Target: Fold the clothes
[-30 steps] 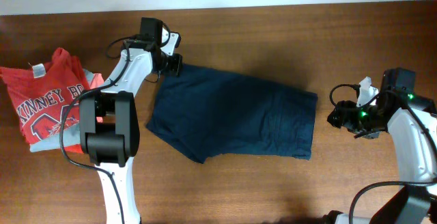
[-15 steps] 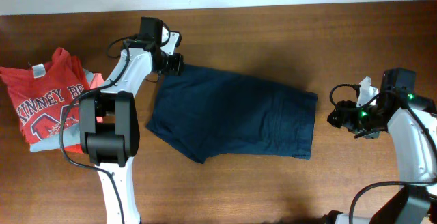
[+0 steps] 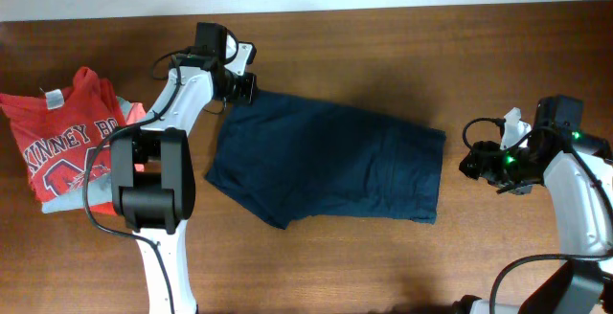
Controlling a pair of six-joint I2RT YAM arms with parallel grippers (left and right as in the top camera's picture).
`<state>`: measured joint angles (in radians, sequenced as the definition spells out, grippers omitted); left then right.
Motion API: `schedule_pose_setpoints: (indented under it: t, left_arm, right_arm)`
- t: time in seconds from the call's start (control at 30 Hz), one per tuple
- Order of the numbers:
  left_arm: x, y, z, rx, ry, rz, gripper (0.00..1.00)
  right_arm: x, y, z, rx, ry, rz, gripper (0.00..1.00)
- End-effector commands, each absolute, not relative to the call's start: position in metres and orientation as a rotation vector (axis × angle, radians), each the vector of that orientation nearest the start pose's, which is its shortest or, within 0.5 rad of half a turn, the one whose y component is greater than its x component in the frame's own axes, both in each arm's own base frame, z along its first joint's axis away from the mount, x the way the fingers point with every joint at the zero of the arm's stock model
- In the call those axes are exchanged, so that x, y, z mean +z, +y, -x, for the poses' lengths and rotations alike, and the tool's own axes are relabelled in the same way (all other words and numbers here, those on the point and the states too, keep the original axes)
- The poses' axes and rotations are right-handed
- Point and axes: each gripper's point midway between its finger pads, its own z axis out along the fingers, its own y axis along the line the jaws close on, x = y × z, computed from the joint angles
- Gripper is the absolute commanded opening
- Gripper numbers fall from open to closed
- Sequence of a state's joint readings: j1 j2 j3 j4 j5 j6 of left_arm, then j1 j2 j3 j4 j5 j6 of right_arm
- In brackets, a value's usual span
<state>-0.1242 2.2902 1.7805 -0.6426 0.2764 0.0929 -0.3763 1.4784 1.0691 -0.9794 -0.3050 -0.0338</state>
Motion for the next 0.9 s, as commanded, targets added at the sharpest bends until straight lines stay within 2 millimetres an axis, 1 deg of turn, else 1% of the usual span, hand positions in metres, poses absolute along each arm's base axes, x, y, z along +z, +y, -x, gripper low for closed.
schedule_pose_setpoints:
  t: [0.0, 0.03, 0.13, 0.17, 0.2, 0.23, 0.27, 0.3, 0.37, 0.43, 0.53, 0.6, 0.67, 0.73, 0.77, 0.87]
  left_arm:
    - [0.034, -0.117, -0.530, -0.411, 2.653, -0.391, 0.23]
    - [0.034, -0.117, -0.529, -0.412, 2.655, -0.391, 0.17]
    - [0.036, -0.117, -0.525, -0.415, 2.673, -0.390, 0.06]
    - [0.039, -0.116, -0.523, -0.415, 2.681, -0.390, 0.03]
    - [0.043, -0.116, -0.520, -0.416, 2.689, -0.389, 0.01]
    - [0.049, -0.115, -0.516, -0.417, 2.697, -0.387, 0.01]
    - [0.058, -0.114, -0.513, -0.418, 2.703, -0.385, 0.01]
    - [0.067, -0.113, -0.509, -0.417, 2.703, -0.384, 0.01]
    - [0.088, -0.112, -0.501, -0.416, 2.697, -0.385, 0.01]
    - [0.105, -0.111, -0.494, -0.415, 2.690, -0.385, 0.01]
    - [0.125, -0.110, -0.479, -0.418, 2.702, -0.385, 0.01]
    - [0.128, -0.109, -0.473, -0.420, 2.720, -0.385, 0.01]
    - [0.127, -0.109, -0.466, -0.424, 2.749, -0.383, 0.01]
    - [0.124, -0.108, -0.458, -0.429, 2.783, -0.380, 0.01]
    - [0.123, -0.107, -0.455, -0.430, 2.796, -0.379, 0.01]
    - [0.122, -0.107, -0.453, -0.431, 2.806, -0.379, 0.01]
  right_arm:
    - [0.097, -0.059, -0.285, 0.379, 2.851, -0.454, 0.66]
    - [0.097, -0.059, -0.285, 0.379, 2.851, -0.454, 0.65]
    - [0.097, -0.059, -0.285, 0.379, 2.851, -0.454, 0.65]
    - [0.097, -0.059, -0.285, 0.380, 2.851, -0.455, 0.63]
    - [0.097, -0.058, -0.285, 0.380, 2.851, -0.455, 0.58]
    - [0.097, -0.058, -0.284, 0.381, 2.853, -0.456, 0.51]
    - [0.097, -0.058, -0.284, 0.383, 2.854, -0.456, 0.46]
    - [0.097, -0.058, -0.284, 0.388, 2.852, -0.455, 0.45]
    - [0.098, -0.058, -0.285, 0.386, 2.848, -0.454, 0.46]
    - [0.098, -0.058, -0.289, 0.389, 2.835, -0.448, 0.51]
    - [0.100, -0.052, -0.299, 0.465, 2.793, -0.426, 0.57]
    - [0.099, -0.046, -0.309, 0.523, 2.763, -0.406, 0.61]
    - [0.096, -0.040, -0.320, 0.575, 2.737, -0.374, 0.63]
    - [0.090, -0.038, -0.331, 0.584, 2.733, -0.347, 0.64]
    - [0.087, -0.036, -0.338, 0.594, 2.726, -0.331, 0.64]
    - [0.080, -0.022, -0.364, 0.667, 2.676, -0.240, 0.65]
